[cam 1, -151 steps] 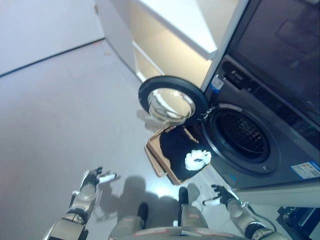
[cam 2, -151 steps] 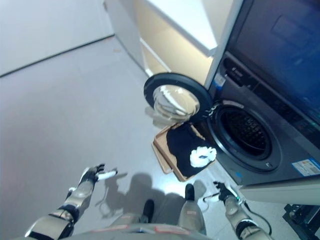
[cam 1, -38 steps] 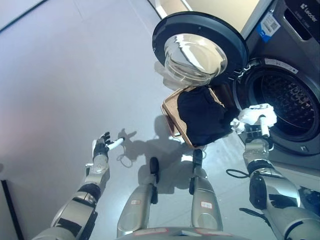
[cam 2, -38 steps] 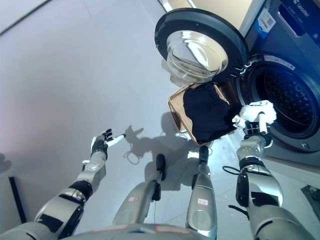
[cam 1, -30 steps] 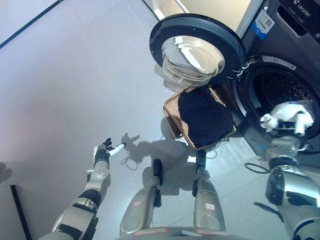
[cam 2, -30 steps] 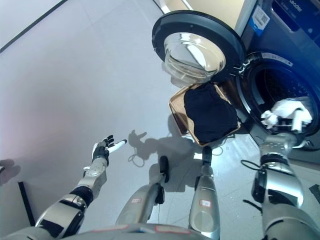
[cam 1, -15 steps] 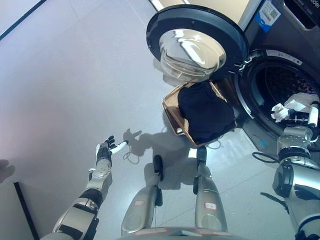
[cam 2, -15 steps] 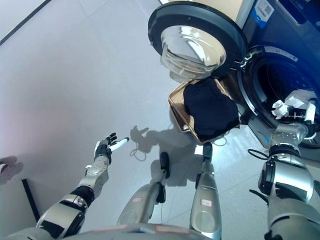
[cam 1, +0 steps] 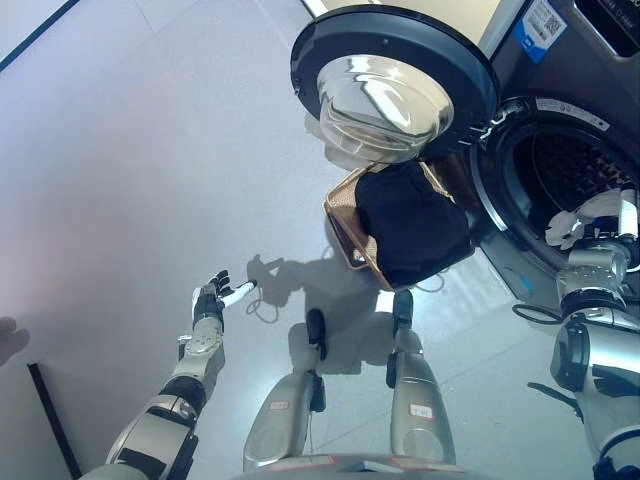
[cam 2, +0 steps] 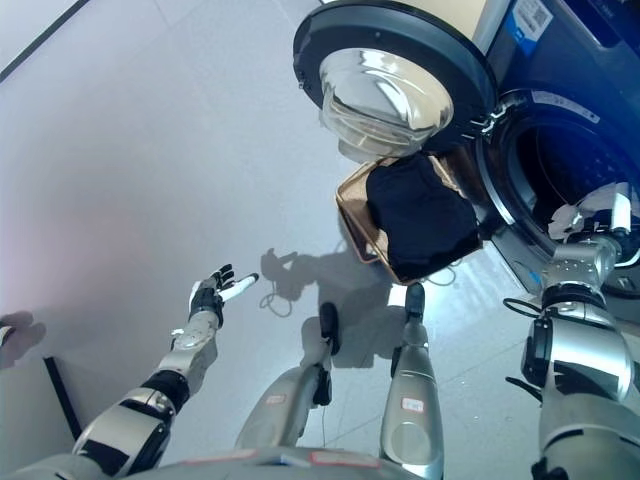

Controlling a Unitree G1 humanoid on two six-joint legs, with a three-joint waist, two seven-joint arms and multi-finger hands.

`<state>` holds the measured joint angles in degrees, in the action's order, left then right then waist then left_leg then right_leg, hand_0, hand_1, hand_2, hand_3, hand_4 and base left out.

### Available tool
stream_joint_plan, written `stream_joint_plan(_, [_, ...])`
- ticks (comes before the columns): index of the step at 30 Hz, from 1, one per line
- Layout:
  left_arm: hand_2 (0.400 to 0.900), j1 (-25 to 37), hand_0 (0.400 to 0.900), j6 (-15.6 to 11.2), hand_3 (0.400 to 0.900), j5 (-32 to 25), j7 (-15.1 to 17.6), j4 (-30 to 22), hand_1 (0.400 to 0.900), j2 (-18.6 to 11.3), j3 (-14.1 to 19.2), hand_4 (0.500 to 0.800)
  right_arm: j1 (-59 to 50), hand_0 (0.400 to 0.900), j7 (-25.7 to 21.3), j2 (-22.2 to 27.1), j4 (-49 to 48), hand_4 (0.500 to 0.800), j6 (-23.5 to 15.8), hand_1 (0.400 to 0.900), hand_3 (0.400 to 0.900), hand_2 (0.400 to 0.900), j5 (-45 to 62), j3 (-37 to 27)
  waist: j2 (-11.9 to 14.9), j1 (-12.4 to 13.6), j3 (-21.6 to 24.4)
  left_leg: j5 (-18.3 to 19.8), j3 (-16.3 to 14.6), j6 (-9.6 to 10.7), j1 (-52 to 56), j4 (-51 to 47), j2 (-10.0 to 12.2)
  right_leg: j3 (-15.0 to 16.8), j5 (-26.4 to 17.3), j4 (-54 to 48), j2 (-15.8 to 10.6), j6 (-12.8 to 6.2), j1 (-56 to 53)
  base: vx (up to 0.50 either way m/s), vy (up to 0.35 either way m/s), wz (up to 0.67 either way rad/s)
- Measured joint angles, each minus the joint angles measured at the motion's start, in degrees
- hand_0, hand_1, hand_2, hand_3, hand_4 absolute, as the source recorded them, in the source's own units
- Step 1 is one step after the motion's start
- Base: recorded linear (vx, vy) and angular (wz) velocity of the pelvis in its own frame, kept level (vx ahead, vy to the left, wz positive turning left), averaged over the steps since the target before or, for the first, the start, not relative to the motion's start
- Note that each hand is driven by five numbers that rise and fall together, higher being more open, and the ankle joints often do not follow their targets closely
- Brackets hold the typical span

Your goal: Put the clothes in the basket into the washing machine.

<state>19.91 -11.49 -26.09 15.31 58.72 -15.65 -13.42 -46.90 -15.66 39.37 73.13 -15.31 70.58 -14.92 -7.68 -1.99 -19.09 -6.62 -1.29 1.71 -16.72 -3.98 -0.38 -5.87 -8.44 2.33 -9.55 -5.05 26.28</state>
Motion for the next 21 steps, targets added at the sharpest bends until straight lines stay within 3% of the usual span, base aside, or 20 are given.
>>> stream_joint_plan(10, [0.900, 0.0, 0.900, 0.0, 0.900, 0.0, 0.0, 0.0, 0.900, 0.0, 0.0, 0.800, -0.8, 0.900, 0.8, 0.2, 1.3, 0.800, 1.8, 0.900, 0.900, 0.900, -2.1, 0.9, 0.3, -0.4, -0.2, -0.3, 0.5, 0.4, 0.2, -0.3, 0.4, -0.6, 0.0, 0.0, 0.3, 0.05, -0.4, 0.00, 0.000, 0.00])
stream_joint_plan(16, [0.900, 0.5, 0.900, 0.0, 0.900, 0.3, 0.0, 0.0, 0.900, -0.6, 0.5, 0.800, 2.4, 0.900, 0.7, 1.0, 1.8, 0.800, 7.2, 0.900, 0.900, 0.900, -27.3, 16.0, 1.9, -1.3, -1.2, -0.3, 0.2, 0.4, 0.4, -0.2, 0.4, -0.6, -0.1, 0.1, 0.3, 0.12, -0.4, -0.02, -0.006, -0.04])
stream_joint_plan(21, [0.900, 0.8, 0.900, -0.1, 0.900, 0.4, -1.0, -0.7, 0.900, -0.6, 2.0, 0.800, 5.5, 0.900, 1.5, 2.3, -6.8, 0.800, 7.7, 0.900, 0.900, 0.900, -47.8, 23.2, 2.5, -1.7, -1.6, -0.3, 0.0, 0.4, 1.4, -0.2, 0.5, -0.2, -0.2, 0.1, 0.5, 0.23, -1.4, 0.00, 0.000, 0.00])
